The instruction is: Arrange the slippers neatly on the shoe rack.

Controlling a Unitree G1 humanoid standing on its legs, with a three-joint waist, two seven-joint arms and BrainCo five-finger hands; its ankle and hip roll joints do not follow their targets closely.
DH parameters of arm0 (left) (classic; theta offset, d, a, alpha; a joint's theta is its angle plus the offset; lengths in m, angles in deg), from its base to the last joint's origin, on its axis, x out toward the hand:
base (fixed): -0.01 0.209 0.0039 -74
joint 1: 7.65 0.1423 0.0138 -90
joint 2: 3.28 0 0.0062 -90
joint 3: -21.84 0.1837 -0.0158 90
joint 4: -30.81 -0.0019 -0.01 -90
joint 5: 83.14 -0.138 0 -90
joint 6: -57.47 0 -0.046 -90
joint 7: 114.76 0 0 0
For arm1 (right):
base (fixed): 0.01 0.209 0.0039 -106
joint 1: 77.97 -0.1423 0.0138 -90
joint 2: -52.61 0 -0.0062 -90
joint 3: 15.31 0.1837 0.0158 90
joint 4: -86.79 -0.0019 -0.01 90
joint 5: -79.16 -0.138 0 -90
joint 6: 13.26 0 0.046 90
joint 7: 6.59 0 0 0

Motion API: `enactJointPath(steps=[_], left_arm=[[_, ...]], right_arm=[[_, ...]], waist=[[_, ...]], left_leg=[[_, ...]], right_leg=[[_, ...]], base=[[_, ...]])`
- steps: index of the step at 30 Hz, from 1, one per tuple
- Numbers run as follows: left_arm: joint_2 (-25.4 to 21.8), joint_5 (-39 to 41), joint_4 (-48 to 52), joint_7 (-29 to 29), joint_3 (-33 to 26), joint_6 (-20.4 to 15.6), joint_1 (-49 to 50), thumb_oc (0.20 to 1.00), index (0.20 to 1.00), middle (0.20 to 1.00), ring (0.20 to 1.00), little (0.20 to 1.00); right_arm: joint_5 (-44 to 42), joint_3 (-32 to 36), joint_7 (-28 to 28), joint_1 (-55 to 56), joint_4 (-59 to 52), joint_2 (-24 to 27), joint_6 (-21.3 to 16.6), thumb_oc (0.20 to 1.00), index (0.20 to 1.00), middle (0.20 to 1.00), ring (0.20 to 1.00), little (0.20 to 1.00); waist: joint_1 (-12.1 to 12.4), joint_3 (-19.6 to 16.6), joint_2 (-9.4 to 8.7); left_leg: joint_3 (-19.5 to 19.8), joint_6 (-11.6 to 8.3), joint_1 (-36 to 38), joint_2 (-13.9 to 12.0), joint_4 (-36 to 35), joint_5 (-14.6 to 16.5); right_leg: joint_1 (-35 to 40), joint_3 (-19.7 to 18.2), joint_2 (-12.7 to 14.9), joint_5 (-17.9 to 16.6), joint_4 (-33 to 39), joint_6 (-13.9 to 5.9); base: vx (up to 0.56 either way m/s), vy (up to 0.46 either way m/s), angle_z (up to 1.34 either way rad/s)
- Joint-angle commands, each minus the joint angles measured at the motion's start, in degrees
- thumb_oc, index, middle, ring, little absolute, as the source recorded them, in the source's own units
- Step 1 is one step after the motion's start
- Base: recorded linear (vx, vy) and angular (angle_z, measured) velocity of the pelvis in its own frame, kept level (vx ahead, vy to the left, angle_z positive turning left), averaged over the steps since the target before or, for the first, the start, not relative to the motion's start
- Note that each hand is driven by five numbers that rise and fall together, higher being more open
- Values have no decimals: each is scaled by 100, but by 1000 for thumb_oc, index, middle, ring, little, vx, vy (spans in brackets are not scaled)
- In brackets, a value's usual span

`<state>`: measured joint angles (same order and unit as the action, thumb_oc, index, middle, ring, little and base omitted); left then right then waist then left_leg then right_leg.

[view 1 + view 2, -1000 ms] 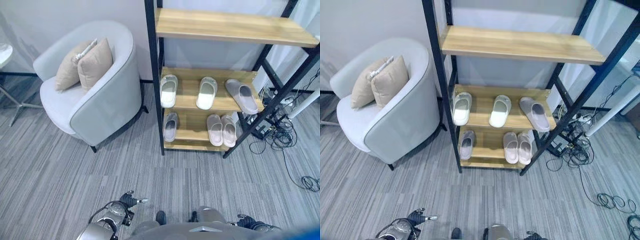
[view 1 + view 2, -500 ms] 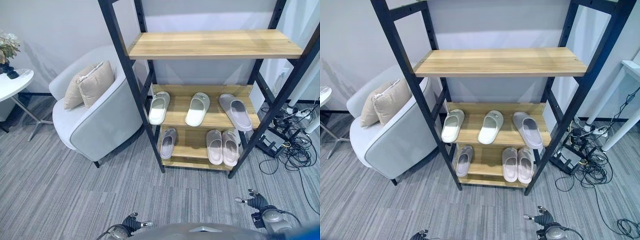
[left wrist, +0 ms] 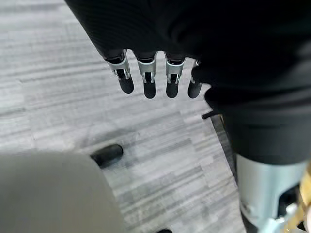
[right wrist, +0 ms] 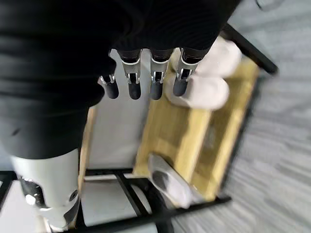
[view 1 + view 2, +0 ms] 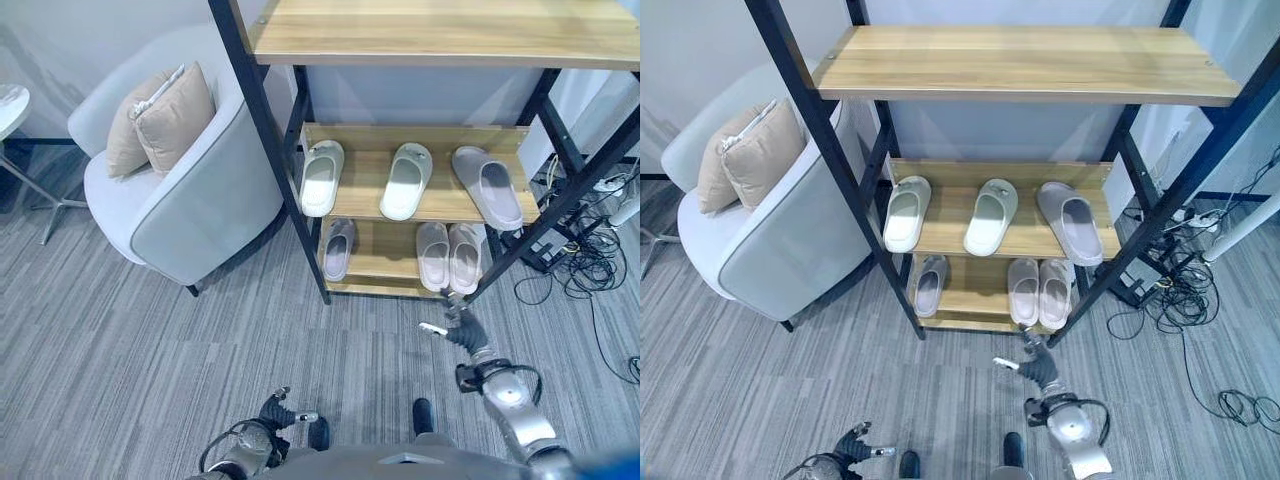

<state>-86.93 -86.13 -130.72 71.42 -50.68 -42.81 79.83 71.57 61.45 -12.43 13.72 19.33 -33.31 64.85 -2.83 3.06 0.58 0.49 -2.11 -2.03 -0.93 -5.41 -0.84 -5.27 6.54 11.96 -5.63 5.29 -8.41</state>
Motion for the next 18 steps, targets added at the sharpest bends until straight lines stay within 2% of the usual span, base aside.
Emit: enactJointPath(steps=[1, 5, 12, 18], left_arm=[[83, -297, -434, 107, 56, -71, -211, 1000, 1000, 1000, 1000, 1000], [139, -432, -433, 136, 195, -83, -230, 1000, 1000, 1000, 1000, 1000], [215, -552, -399, 143, 515, -96, -248, 1000, 1000, 1000, 1000, 1000], [233, -477, -335, 229, 884, -155, -472, 1000, 1000, 1000, 1000, 1000]], right_arm=[[296, 255, -271, -334, -526, -5, -526, 1000, 1000, 1000, 1000, 1000], [493, 545, -672, -831, -543, 129, -577, 1000, 1000, 1000, 1000, 1000], [477, 939, -1373, -1855, 234, 358, -568, 1000, 1000, 1000, 1000, 1000], [125, 952, -1877, -3315, 1258, 1009, -536, 1000, 1000, 1000, 1000, 1000]], waist=[[163, 101, 4], [302, 128, 14], [530, 192, 39], [793, 334, 73]], left_leg=[[-8, 44, -115, 85, 41, 165], [125, 39, -237, 129, 41, 138], [304, -6, -580, 159, 41, 25], [487, -96, -1049, 196, 41, -144]], right_leg=[[335, 258, -108, 242, -29, -167], [318, 412, -68, 253, -29, -170], [99, 545, -60, 246, -29, -159], [-224, 668, -59, 193, -29, -156]], base=[[32, 41, 6], [41, 36, 20], [10, 2, 17], [3, -1, 15]])
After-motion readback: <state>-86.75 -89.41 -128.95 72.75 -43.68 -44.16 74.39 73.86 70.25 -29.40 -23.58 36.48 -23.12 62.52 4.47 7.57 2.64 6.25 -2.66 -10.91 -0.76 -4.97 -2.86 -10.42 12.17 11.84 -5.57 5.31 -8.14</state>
